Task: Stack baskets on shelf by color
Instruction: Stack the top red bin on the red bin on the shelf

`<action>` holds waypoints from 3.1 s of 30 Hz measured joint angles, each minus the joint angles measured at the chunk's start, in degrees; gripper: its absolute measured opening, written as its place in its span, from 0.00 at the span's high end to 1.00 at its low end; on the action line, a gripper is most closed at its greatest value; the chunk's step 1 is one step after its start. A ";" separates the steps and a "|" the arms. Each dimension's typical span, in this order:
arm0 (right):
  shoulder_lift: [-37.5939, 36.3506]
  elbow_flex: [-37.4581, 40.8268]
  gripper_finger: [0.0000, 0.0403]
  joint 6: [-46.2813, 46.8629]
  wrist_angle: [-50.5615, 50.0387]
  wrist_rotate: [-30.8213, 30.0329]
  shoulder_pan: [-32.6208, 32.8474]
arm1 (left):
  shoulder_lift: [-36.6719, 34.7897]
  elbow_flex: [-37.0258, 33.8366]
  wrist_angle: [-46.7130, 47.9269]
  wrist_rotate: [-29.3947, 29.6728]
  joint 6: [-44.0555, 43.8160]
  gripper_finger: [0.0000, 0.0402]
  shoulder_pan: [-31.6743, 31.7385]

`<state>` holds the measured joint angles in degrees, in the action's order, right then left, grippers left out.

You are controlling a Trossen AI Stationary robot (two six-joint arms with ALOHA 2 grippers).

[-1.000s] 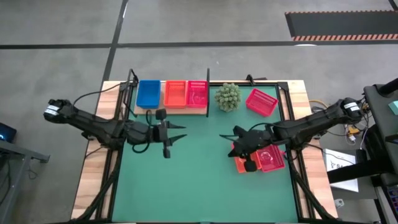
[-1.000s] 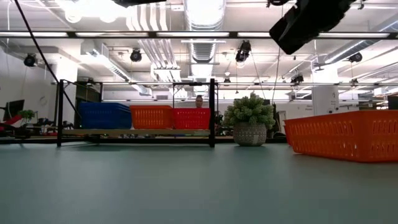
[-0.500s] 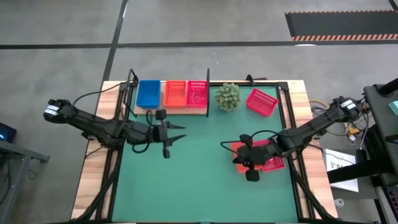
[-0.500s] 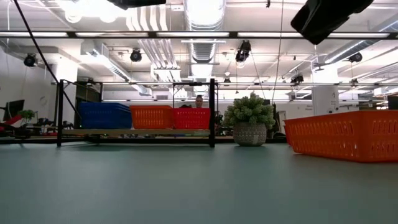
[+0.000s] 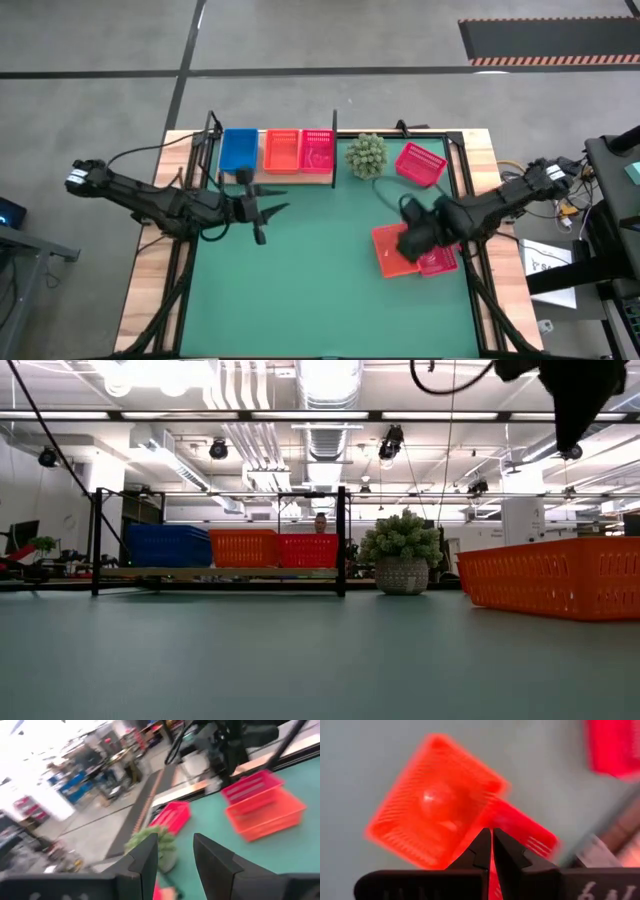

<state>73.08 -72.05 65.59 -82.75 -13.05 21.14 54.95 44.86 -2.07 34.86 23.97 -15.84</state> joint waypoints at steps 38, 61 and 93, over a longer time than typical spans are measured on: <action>10.73 15.03 0.71 -69.71 34.66 3.83 -55.70 | -7.03 -0.28 15.60 4.80 -3.70 0.73 0.00; 9.53 12.60 0.66 -70.57 35.14 2.08 -59.36 | -6.58 -0.28 15.43 4.82 -4.11 0.73 0.00; -5.44 0.54 0.97 -82.20 26.13 -6.59 -52.91 | 1.90 -16.11 -32.74 -5.13 -8.61 0.73 0.13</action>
<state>67.64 -71.52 -16.61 -56.61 -19.64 -31.77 56.85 28.75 -34.80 29.73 15.35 -15.70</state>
